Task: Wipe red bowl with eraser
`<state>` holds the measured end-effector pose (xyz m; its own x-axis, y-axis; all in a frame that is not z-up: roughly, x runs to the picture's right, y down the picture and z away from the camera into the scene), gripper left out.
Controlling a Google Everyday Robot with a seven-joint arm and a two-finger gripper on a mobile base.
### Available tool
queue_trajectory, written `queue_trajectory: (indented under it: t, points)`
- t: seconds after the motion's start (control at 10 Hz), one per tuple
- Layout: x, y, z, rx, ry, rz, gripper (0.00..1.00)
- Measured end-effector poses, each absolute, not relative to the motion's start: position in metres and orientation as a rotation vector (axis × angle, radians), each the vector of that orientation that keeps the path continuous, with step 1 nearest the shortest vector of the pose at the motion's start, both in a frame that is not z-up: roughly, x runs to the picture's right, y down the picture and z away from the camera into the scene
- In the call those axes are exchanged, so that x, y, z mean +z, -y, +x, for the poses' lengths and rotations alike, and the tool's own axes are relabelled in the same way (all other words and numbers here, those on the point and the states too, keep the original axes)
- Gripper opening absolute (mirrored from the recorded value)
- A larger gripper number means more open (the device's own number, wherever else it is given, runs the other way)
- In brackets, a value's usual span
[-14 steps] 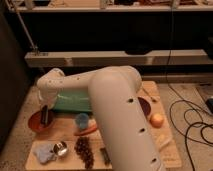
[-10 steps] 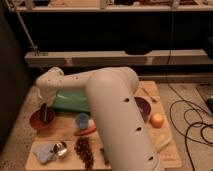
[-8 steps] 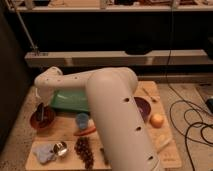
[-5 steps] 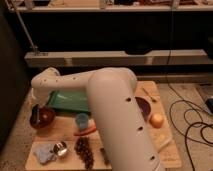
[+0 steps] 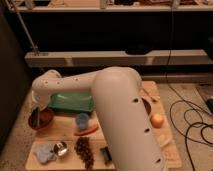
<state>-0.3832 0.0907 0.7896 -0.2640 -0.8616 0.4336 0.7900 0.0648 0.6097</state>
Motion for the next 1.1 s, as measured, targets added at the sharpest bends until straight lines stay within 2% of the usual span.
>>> queue_trajectory:
  t: [0.4,1.1]
  points:
    - [0.791,-0.087,-0.366,-1.579,0.914,0.078,0.0]
    - [0.828,-0.059,-0.362,-1.578,0.849,0.079,0.0]
